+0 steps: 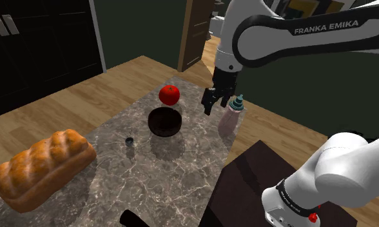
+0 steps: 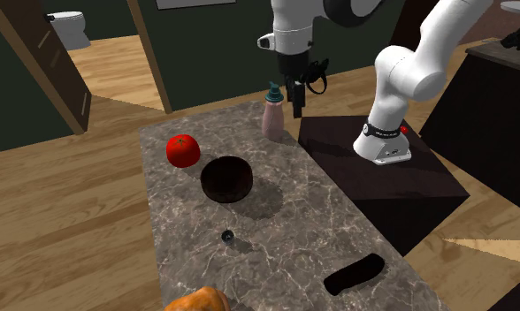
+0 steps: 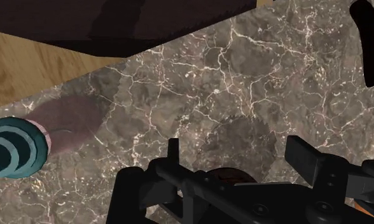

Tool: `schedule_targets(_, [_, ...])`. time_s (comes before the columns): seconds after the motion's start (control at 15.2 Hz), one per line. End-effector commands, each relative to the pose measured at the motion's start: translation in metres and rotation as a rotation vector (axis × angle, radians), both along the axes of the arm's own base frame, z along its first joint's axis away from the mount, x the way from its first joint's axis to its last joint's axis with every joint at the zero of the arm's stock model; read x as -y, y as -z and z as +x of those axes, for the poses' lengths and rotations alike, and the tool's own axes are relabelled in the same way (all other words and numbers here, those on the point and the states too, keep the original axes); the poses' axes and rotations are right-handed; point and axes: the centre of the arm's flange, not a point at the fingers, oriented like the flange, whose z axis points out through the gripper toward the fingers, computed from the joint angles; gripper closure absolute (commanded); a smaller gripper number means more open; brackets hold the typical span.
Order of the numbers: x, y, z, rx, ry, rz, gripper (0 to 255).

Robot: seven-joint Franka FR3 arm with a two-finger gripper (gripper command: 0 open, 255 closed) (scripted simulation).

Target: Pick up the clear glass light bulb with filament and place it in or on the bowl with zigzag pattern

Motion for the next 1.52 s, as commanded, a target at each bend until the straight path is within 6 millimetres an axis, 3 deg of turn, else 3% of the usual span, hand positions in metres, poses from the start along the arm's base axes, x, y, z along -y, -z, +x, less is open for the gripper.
schedule_targets(0.0, [-0.016, 0.013, 0.012, 0.009, -0.006, -0.001, 0])
schedule_targets(1.45, [-0.223, 0.159, 0.145, 0.097, -0.074, -0.019, 0])
